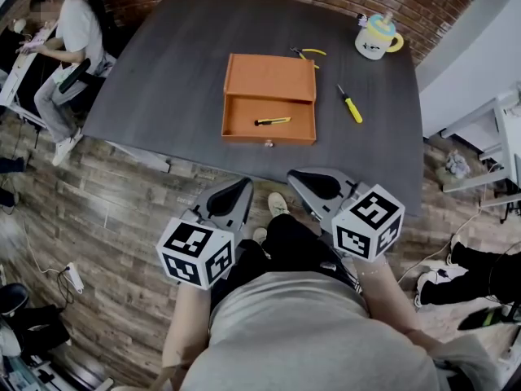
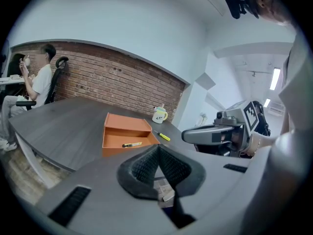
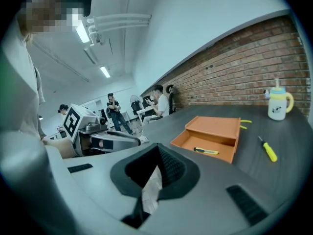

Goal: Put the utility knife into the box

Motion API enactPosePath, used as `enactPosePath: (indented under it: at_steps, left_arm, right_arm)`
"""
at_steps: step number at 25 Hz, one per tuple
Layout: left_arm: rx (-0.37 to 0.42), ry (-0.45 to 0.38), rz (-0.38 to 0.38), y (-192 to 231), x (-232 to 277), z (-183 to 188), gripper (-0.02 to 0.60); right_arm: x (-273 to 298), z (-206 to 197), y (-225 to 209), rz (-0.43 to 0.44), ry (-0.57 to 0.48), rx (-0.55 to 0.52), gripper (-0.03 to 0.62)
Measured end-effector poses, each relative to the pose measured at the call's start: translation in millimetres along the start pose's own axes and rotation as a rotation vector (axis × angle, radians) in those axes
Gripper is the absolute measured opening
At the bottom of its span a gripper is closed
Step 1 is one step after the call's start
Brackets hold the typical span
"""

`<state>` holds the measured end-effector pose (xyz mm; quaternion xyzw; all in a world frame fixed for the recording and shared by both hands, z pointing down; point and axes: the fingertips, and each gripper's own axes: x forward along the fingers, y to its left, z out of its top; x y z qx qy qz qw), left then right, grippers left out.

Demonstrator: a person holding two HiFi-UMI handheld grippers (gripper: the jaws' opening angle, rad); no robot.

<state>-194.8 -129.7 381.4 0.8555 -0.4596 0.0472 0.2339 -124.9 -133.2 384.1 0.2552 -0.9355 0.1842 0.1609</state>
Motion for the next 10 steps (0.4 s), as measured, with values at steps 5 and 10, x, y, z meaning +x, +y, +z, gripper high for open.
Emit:
enactPosePath:
  at_steps: [5,10]
  left_arm:
    - [-0.004,0.001,0.002,-1.3,-3.6,-3.2,0.020]
    - [-0.016,-0.009,0.013,0.4,-8.9,-3.2,0.019]
  right_arm:
    - [-1.8,-0.1,2.7,0.006,-0.007,0.001,0.006]
    - [-1.2,2.3,6.7,0.009,-0.013,-0.001,0.005]
